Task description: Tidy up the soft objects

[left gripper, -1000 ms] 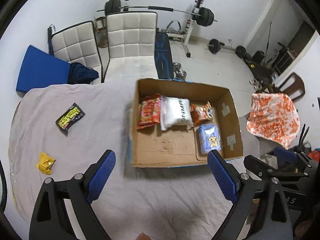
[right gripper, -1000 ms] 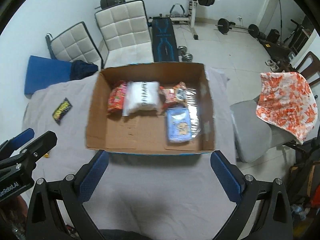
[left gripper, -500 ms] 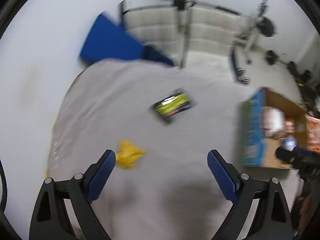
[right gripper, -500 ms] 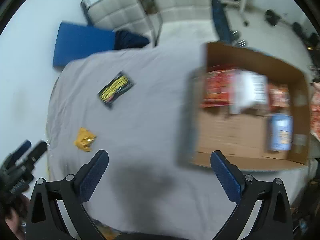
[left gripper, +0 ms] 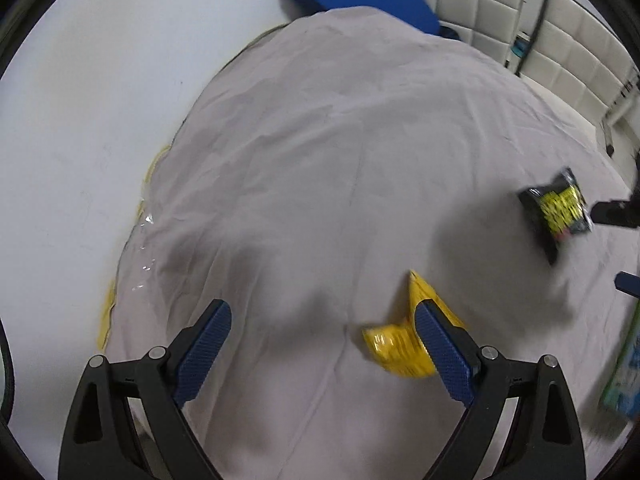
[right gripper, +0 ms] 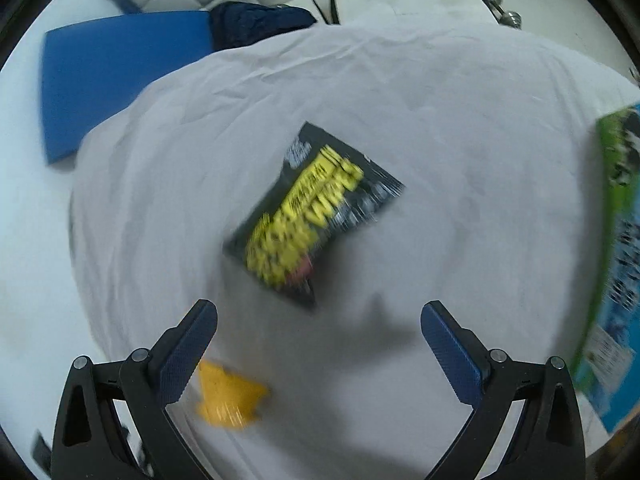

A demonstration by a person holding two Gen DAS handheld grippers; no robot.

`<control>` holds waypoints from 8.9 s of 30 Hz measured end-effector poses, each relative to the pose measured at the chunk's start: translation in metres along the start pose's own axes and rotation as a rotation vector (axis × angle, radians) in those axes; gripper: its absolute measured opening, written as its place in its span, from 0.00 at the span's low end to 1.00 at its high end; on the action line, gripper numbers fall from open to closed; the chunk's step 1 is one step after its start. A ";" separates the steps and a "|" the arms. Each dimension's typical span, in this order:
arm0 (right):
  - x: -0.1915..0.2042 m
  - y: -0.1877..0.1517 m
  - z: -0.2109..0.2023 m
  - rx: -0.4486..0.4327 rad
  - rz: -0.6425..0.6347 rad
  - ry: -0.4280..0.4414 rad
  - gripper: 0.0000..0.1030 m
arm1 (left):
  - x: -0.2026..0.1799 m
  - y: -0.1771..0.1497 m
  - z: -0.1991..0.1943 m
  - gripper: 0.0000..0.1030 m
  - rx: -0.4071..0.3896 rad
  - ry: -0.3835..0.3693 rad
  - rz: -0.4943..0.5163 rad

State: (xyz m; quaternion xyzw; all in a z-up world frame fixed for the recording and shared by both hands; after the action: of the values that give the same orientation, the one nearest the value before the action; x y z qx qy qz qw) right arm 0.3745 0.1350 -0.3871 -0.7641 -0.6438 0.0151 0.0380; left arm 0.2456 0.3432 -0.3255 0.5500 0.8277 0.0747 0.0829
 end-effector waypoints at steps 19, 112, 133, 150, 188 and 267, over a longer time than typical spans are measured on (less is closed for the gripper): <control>0.054 0.009 0.076 0.072 -0.308 -0.340 0.58 | -0.016 -0.001 0.026 0.91 0.148 -0.242 0.120; -0.399 -0.101 -0.126 -0.198 -0.074 -0.098 0.55 | -0.429 -0.117 -0.073 0.41 0.272 -0.603 0.500; -0.418 -0.047 -0.014 0.000 -0.091 -0.091 0.56 | -0.473 -0.133 0.043 0.42 0.482 -0.441 0.475; -0.445 -0.036 0.018 0.006 -0.075 -0.121 0.58 | -0.478 -0.135 0.028 0.60 0.375 -0.356 0.524; -0.486 -0.117 -0.140 -0.317 0.053 -0.219 1.00 | -0.438 -0.177 -0.150 0.98 -0.050 -0.370 0.582; -0.463 -0.382 -0.398 -0.759 0.127 -0.233 1.00 | -0.308 -0.287 -0.397 0.98 -0.412 -0.435 0.586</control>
State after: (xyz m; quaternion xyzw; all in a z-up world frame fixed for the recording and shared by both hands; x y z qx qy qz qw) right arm -0.0511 -0.2723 0.0276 -0.7552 -0.5554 -0.1350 -0.3210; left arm 0.0183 -0.0637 0.0166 0.7372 0.5670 0.1411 0.3394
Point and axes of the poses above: each gripper's, at about its wrist camera, not at the fingertips, and z roughly the way its jaws point, x to its left, y to its top, the point moved 2 cm from there along z, roughly the way its jaws point, and after that the axes turned 14 degrees about -y, right-handed, at the moved point
